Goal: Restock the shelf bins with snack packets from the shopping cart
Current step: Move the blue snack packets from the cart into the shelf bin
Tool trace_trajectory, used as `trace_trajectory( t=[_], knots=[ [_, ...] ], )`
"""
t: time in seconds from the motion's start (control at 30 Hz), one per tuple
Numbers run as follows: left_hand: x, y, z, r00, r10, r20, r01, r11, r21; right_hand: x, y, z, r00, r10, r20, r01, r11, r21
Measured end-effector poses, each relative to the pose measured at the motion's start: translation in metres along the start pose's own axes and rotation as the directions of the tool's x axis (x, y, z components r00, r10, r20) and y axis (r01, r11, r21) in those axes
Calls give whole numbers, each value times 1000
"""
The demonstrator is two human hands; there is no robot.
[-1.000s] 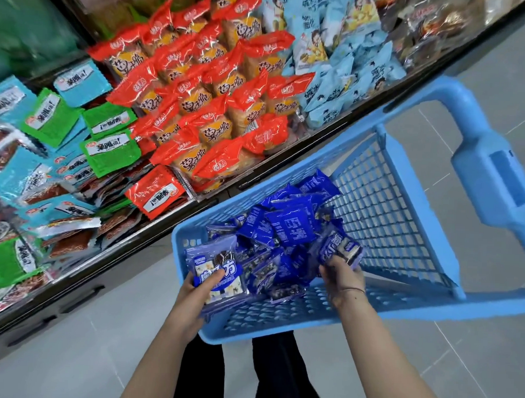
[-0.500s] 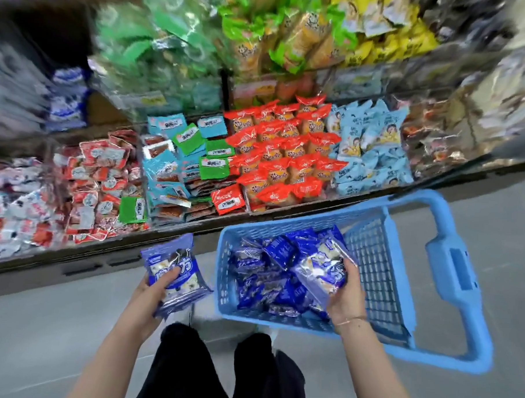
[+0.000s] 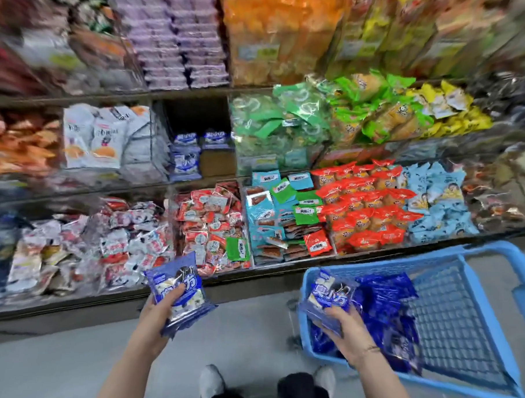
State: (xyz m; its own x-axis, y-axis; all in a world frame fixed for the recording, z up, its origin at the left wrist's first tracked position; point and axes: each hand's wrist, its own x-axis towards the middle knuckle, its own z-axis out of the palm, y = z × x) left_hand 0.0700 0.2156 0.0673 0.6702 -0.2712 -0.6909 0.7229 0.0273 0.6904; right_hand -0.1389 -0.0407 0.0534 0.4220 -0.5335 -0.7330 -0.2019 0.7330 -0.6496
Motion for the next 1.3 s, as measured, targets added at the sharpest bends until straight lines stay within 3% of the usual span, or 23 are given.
trace_trajectory(
  t=[0.13,0.37,0.6,0.9,1.13,1.3],
  knots=[
    [9,46,-54,998,43,-34,-42,999,20,-6,30,52,1000,19,-15,-19,1000,-4],
    [31,81,-94,991,70,-118,-79,994,-71,14,34,125,990,94,104,-79,988,-132],
    [57,100,-85,978,12,-208,-34,994,-103,61,2,195,977,47,209,-14,987,-158],
    [112,152,-51,968,116,-223,-132,990,-56,136,-49,276,950,22,311,93,932,-350],
    [149,176,-47,975,43,-220,-51,998,-31,179,-69,325,954,45,298,38,963,-268],
    [176,181,-57,982,2,-187,3,1000,30,209,-80,352,981,88,172,-75,994,-78]
  ],
)
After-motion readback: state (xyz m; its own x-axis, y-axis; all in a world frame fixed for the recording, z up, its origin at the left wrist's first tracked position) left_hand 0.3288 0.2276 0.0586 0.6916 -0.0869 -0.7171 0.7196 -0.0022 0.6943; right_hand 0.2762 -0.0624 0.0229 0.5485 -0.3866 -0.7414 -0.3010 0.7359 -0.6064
